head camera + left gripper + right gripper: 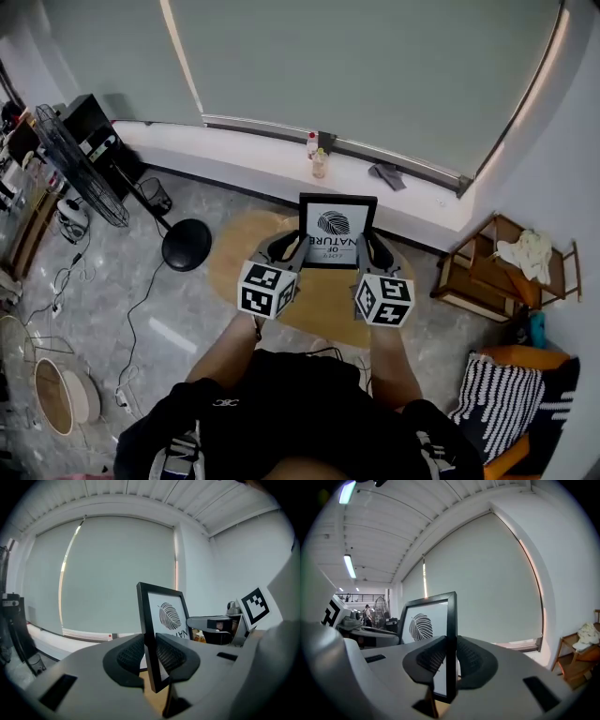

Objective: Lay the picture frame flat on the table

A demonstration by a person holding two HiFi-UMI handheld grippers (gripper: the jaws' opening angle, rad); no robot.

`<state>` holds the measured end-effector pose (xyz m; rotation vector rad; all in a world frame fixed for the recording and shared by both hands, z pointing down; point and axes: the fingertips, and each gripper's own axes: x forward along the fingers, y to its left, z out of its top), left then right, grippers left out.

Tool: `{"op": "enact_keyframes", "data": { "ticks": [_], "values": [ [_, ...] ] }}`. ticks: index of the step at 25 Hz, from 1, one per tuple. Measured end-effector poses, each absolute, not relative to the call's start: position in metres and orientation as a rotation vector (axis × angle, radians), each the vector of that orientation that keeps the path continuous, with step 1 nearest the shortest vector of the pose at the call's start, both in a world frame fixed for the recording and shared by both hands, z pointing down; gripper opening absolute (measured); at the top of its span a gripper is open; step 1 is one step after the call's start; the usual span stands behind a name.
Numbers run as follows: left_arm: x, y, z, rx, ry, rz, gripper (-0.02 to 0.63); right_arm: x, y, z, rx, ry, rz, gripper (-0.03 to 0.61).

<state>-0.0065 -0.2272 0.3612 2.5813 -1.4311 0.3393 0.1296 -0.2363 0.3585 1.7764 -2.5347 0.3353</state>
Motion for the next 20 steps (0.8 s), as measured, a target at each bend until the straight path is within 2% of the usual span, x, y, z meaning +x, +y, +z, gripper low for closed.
{"op": "enact_keyframes", "data": {
  "ticks": [12, 20],
  "values": [
    [0.021, -0.309, 0.401, 2.587, -1.266, 0.435, 0.089, 0.157, -0.3, 0.399, 1.866, -2.406, 0.486, 0.086],
    [0.014, -0.367, 0.417, 2.643, -1.097, 0.453, 0.089, 0.147, -0.339, 0.416, 1.967, -2.27, 0.532, 0.087]
  ]
}}
